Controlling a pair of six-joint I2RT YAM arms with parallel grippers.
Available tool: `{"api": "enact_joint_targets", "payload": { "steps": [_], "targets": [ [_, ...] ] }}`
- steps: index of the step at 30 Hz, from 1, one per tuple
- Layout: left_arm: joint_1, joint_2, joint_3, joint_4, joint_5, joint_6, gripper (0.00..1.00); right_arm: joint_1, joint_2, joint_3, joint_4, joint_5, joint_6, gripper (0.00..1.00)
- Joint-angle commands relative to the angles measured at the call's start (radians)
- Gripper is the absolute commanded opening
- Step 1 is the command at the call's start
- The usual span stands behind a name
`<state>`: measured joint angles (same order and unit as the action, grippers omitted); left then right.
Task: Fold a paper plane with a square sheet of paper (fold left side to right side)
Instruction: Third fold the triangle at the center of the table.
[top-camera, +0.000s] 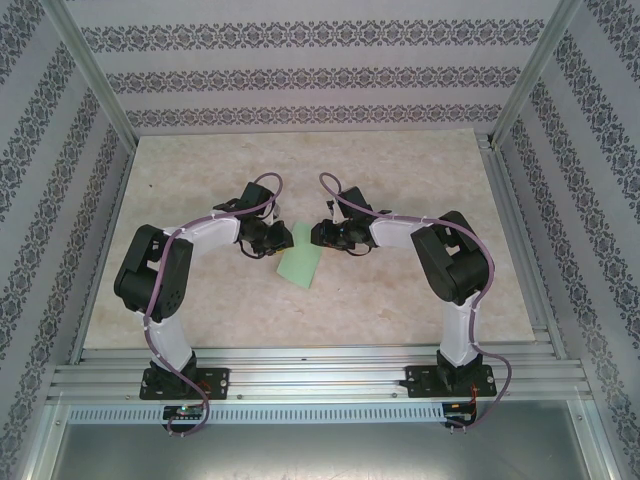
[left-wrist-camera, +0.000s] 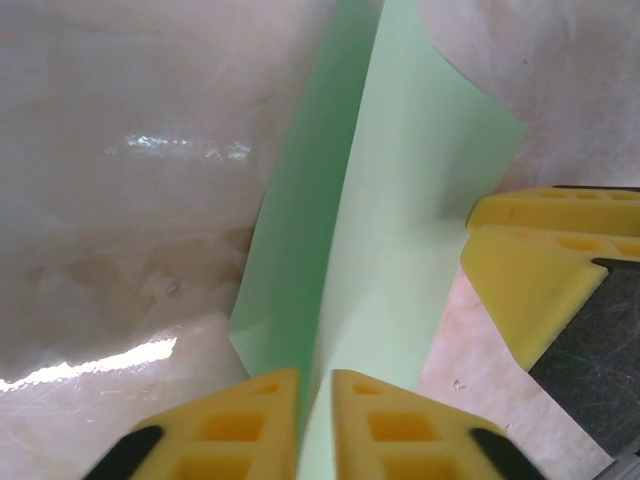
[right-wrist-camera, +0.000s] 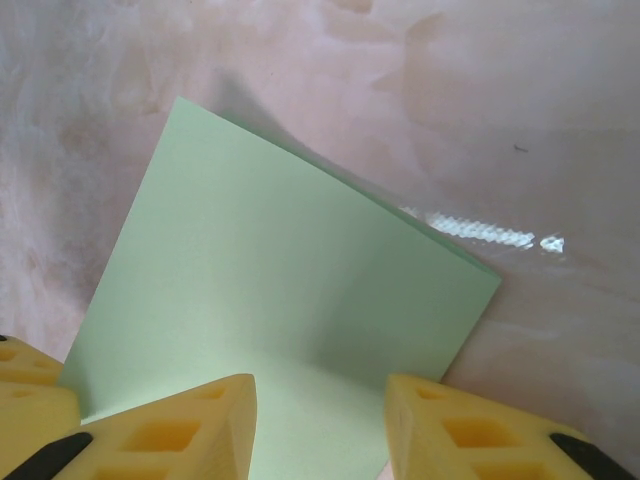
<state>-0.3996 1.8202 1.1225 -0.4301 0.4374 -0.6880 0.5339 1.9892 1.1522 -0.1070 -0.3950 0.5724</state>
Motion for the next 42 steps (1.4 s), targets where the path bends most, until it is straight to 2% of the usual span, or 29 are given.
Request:
{"api": "enact_joint_targets", "payload": {
  "steps": [1, 6, 10, 14, 17, 19, 23, 31, 33, 36, 42],
  "targets": [
    [0.004, -0.016, -0.007, 0.018, 0.015, 0.001, 0.11, -0.012, -0.008, 0.01, -0.02, 0.011, -0.035, 0.41],
    [-0.004, -0.042, -0.062, 0.046, 0.019, -0.064, 0.06, -0.006, -0.132, -0.012, -0.049, 0.036, -0.105, 0.51],
    [-0.017, -0.078, -0.115, 0.08, 0.012, -0.146, 0.05, 0.052, -0.269, -0.097, -0.08, 0.092, -0.199, 0.56],
    [-0.024, -0.1, -0.132, 0.067, 0.009, -0.207, 0.03, 0.219, -0.443, -0.284, -0.016, 0.274, -0.332, 0.63],
    [-0.033, -0.1, -0.134, 0.064, 0.017, -0.239, 0.03, 0.331, -0.497, -0.359, 0.036, 0.374, -0.397, 0.67],
    [-0.04, -0.095, -0.134, 0.061, 0.029, -0.255, 0.03, 0.41, -0.496, -0.36, 0.033, 0.438, -0.441, 0.7],
    [-0.048, -0.098, -0.142, 0.057, 0.023, -0.267, 0.03, 0.484, -0.432, -0.305, 0.005, 0.488, -0.488, 0.7],
    [-0.05, -0.096, -0.133, 0.047, 0.021, -0.26, 0.03, 0.517, -0.302, -0.195, -0.014, 0.506, -0.55, 0.7],
    [-0.05, -0.093, -0.13, 0.047, 0.023, -0.257, 0.03, 0.518, -0.278, -0.168, -0.023, 0.51, -0.558, 0.66],
    [-0.05, -0.094, -0.127, 0.041, 0.024, -0.25, 0.03, 0.518, -0.259, -0.154, -0.026, 0.51, -0.557, 0.55],
    [-0.049, -0.097, -0.113, 0.006, 0.005, -0.216, 0.06, 0.502, -0.277, -0.174, -0.027, 0.483, -0.544, 0.12]
  ]
}}
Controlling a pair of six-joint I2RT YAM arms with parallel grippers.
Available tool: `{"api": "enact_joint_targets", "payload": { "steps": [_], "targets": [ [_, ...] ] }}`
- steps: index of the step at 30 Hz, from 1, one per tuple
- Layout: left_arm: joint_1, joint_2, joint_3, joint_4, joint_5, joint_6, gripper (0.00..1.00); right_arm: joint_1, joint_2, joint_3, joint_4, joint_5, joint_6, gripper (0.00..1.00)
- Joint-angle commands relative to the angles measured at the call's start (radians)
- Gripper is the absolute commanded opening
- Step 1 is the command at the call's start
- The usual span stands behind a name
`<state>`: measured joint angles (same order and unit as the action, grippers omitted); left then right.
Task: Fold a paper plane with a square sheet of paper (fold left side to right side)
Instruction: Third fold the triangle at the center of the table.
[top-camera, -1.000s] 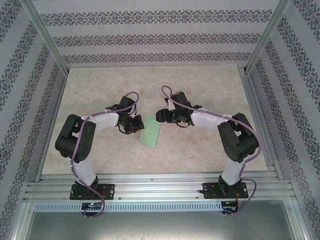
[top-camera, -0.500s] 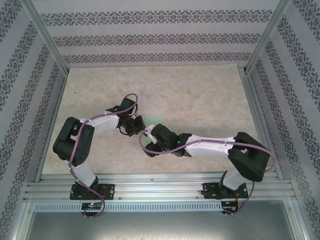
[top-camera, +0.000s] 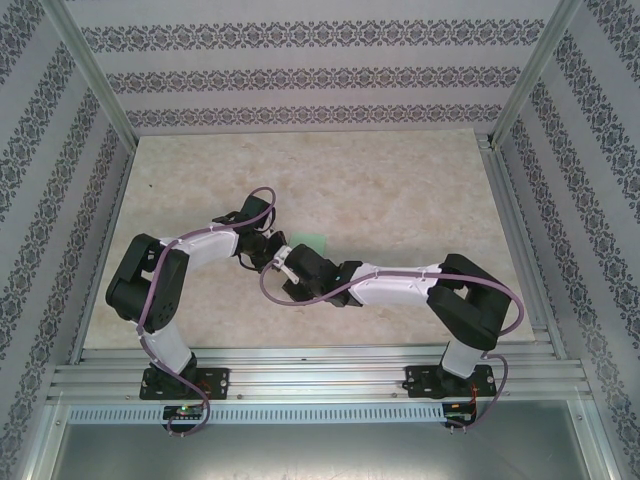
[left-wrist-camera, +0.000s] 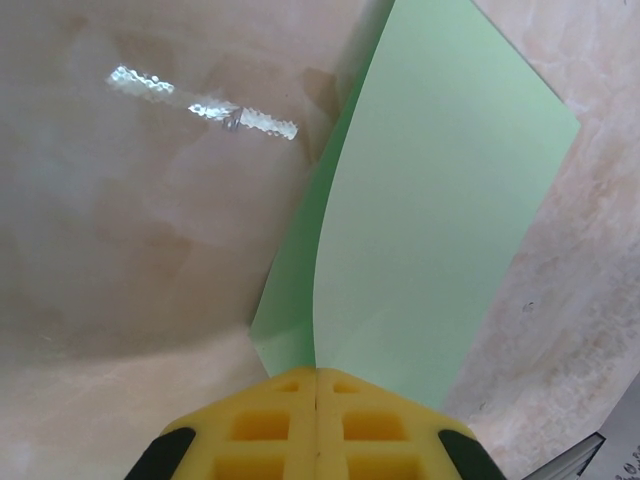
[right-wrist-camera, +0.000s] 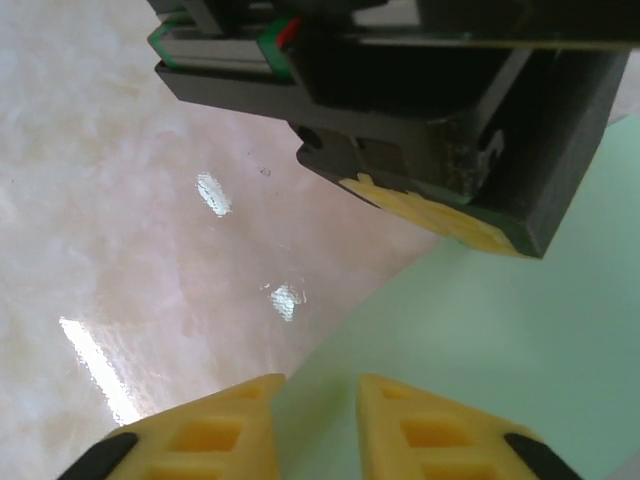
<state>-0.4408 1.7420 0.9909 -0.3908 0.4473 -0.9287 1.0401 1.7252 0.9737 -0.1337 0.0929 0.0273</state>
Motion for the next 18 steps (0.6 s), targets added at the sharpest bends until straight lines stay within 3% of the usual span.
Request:
{"api": "enact_joint_targets", "payload": {
  "steps": [1, 2, 10, 14, 18],
  "targets": [
    [-0.008, -0.021, 0.023, -0.039, -0.008, 0.034, 0.08, -0.009, -0.021, 0.0, 0.0, -0.017, 0.006, 0.05],
    [-0.006, -0.026, 0.028, -0.047, -0.011, 0.045, 0.12, -0.016, -0.027, -0.006, 0.001, -0.026, 0.008, 0.0],
    [0.049, -0.117, 0.097, -0.209, -0.082, 0.198, 0.46, -0.055, -0.061, -0.041, 0.015, -0.114, 0.03, 0.0],
    [0.069, -0.105, 0.166, -0.232, -0.068, 0.267, 0.47, -0.073, -0.068, -0.059, 0.026, -0.156, 0.045, 0.0],
    [0.056, 0.014, 0.25, -0.176, 0.052, 0.303, 0.39, -0.081, -0.071, -0.074, 0.042, -0.168, 0.059, 0.0]
  ]
}}
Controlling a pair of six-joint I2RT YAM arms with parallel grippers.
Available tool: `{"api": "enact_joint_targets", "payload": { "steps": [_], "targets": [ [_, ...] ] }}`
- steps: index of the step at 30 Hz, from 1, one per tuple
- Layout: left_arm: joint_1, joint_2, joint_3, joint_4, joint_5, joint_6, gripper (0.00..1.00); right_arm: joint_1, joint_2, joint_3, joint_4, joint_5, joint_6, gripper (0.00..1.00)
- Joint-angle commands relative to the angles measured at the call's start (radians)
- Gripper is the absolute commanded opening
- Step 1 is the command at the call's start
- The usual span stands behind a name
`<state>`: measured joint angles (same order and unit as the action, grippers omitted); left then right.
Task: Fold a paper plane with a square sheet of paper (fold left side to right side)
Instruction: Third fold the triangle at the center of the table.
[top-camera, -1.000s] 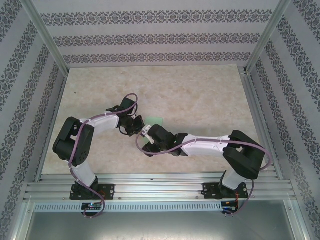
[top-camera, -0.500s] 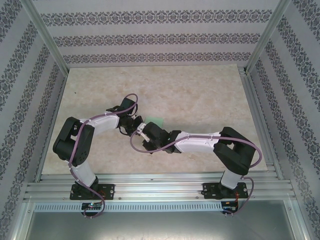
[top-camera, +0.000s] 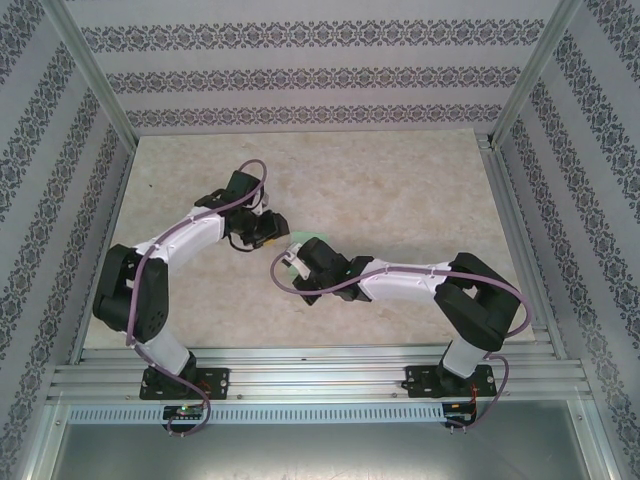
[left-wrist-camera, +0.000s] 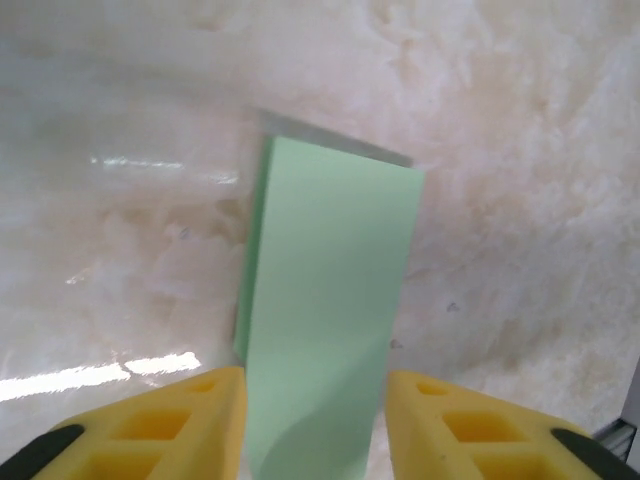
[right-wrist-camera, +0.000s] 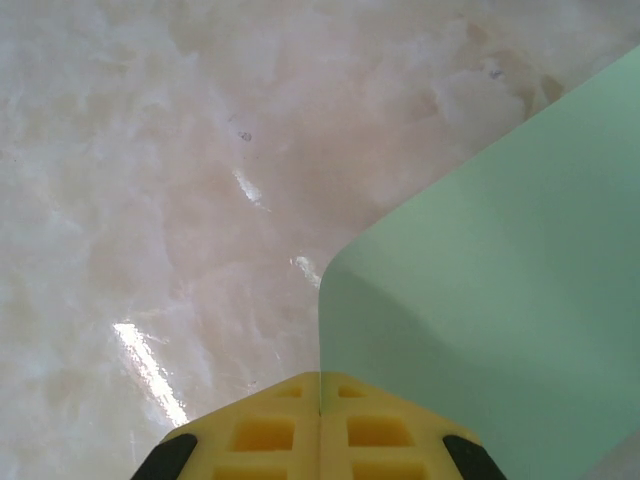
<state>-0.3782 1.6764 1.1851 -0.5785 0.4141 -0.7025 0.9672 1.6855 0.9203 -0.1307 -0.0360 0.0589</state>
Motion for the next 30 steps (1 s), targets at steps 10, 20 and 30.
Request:
{"api": "enact_joint_targets", "payload": {
  "steps": [10, 20, 30],
  "targets": [
    [-0.077, 0.373, 0.239, 0.031, 0.115, 0.112, 0.28, -0.024, -0.036, -0.051, 0.068, -0.054, 0.068, 0.0],
    [-0.102, 0.443, 0.222, -0.001, 0.042, 0.146, 0.24, -0.109, -0.028, -0.062, 0.076, -0.159, 0.175, 0.0],
    [-0.111, 0.456, 0.227, -0.015, 0.018, 0.154, 0.22, -0.229, -0.012, -0.106, 0.149, -0.294, 0.3, 0.0]
  ]
}}
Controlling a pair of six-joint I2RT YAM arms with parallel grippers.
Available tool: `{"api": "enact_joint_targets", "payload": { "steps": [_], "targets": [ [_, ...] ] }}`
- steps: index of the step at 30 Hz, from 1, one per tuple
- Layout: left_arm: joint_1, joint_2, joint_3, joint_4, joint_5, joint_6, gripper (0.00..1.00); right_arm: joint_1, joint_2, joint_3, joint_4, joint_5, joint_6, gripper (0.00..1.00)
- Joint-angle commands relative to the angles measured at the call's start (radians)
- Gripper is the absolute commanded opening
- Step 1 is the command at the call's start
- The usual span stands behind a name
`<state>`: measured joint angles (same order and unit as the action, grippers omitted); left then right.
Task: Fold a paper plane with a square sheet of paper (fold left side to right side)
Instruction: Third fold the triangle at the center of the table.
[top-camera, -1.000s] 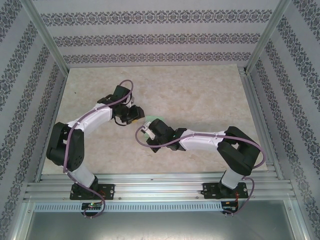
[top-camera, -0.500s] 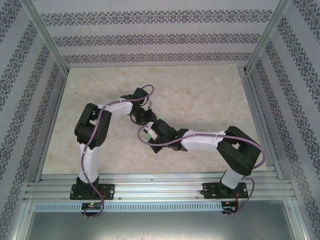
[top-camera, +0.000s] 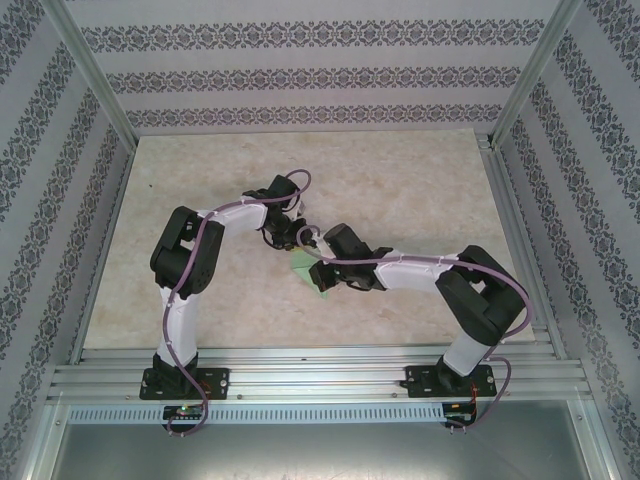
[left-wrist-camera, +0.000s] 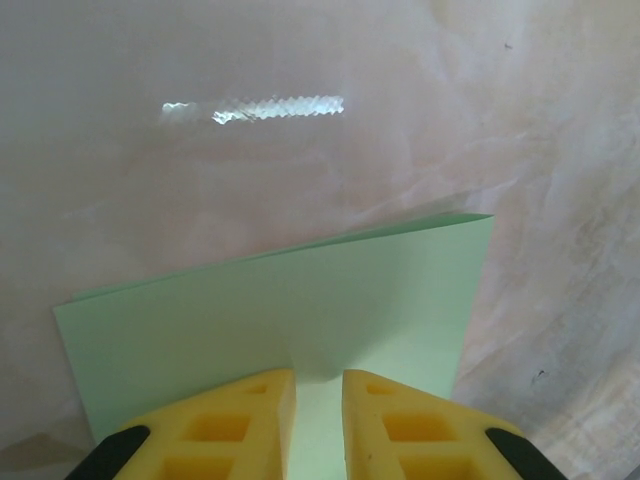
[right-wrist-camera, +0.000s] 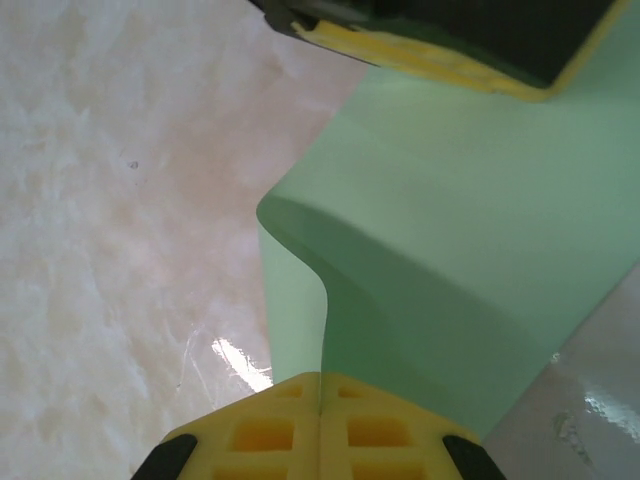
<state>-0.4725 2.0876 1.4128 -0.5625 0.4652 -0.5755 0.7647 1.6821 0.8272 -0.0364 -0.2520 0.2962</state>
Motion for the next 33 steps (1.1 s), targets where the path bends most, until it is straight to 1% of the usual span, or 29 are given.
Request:
{"api": "enact_joint_targets", "payload": {
  "steps": [1, 5, 10, 33],
  "targets": [
    [-0.019, 0.046, 0.001, -0.031, -0.034, 0.028, 0.22, -0.035, -0.003, -0.014, 0.056, -0.087, 0.071, 0.0],
    [-0.024, 0.048, 0.003, -0.034, -0.036, 0.03, 0.22, -0.06, 0.015, -0.013, 0.067, -0.107, 0.088, 0.0],
    [-0.025, 0.05, 0.003, -0.034, -0.036, 0.029, 0.22, -0.066, 0.045, 0.005, 0.067, -0.131, 0.095, 0.0],
    [-0.031, 0.055, 0.006, -0.037, -0.035, 0.029, 0.21, -0.093, 0.081, -0.004, 0.067, -0.133, 0.147, 0.0]
  ]
}}
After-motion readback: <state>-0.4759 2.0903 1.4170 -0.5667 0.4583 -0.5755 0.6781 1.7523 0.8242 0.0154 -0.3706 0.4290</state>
